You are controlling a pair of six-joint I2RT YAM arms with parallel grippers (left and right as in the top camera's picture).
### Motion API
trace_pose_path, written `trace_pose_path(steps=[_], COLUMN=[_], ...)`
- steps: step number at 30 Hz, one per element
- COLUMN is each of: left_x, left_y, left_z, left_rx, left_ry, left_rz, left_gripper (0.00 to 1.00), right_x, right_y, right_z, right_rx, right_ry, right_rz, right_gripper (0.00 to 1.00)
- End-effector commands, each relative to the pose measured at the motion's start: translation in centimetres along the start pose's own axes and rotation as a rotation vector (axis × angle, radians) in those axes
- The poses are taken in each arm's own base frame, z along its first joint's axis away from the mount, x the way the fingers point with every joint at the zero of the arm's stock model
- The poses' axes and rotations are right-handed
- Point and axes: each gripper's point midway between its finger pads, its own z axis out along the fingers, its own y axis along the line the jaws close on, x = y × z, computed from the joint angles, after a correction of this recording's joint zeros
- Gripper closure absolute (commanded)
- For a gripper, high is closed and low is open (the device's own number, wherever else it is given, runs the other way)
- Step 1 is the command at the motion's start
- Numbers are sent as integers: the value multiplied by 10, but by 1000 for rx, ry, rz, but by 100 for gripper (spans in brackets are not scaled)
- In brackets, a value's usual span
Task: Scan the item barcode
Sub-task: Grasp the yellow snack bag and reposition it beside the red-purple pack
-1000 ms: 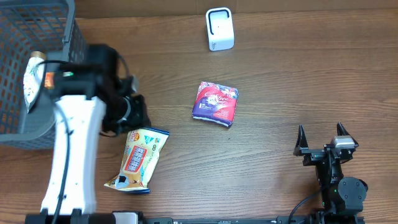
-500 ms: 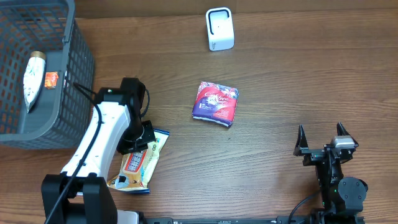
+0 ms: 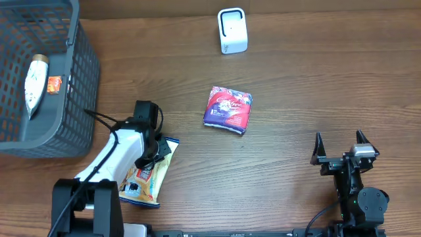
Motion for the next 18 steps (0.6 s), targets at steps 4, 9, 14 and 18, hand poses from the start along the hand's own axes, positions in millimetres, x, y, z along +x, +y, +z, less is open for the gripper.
trace_pose_path(steps=[4, 9, 14, 18], left_x=[-7, -34, -57, -69], left_y=[-23, -74, -106, -130], left_z=[26, 8, -14, -40], left_rx=[148, 399, 567, 697], left_ry=[-69, -172, -279, -336], left_rz=[-20, 77, 116, 181], left_gripper=[96, 96, 96, 96], right_x=[1, 1, 1, 1], right_y=[0, 0, 0, 0], right_z=[0, 0, 0, 0], right_rx=[1, 1, 1, 1], right_ry=[-5, -5, -5, -5], right_rz=[-4, -4, -4, -4], right_gripper=[0, 0, 0, 0])
